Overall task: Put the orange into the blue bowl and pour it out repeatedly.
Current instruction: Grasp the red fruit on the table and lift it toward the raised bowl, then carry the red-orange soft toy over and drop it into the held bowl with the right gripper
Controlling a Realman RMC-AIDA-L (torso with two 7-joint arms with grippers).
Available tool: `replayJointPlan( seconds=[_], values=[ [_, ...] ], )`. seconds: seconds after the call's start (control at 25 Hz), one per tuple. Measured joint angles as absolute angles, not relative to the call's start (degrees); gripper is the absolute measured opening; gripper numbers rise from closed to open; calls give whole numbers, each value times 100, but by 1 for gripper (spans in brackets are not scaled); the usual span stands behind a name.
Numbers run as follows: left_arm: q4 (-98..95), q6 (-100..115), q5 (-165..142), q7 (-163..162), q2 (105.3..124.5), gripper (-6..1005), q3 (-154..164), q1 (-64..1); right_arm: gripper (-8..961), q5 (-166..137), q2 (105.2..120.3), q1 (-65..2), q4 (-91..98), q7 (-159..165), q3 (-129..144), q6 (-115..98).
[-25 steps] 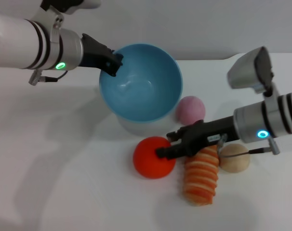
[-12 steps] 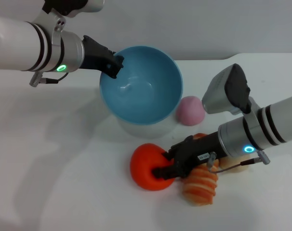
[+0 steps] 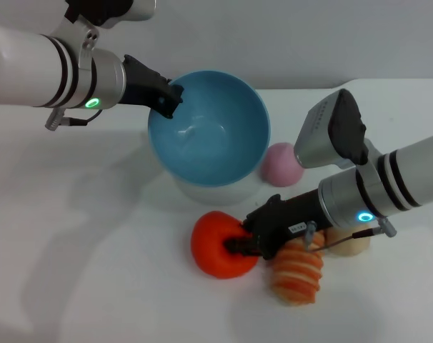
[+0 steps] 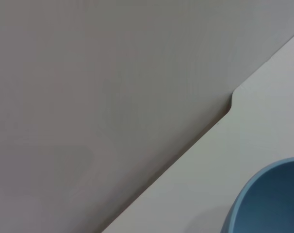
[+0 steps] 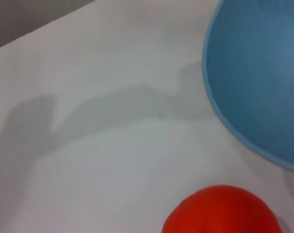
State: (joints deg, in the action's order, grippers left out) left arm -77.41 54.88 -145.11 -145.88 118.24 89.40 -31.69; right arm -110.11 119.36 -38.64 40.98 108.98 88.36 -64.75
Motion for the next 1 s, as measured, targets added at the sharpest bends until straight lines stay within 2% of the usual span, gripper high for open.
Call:
replayJointPlan(
  seconds=[0.28,0.72,1.0],
  values=[
    [-7709,5450,-14519,-14584,11815,-1,8939,-3172,162,-10563,11875,-3425,4962,10727,8560,-6936],
    [-7466,5524,-14535,-14574,11812,0,8937,-3264,59,-9179,11848,-2905,6150,9903,6129,-9564],
    [-7477,5867,-14488,-14569,11826,0,9330,-3395,23,-9110,11847,-2832,5883,9822,5551,-9461]
  ],
)
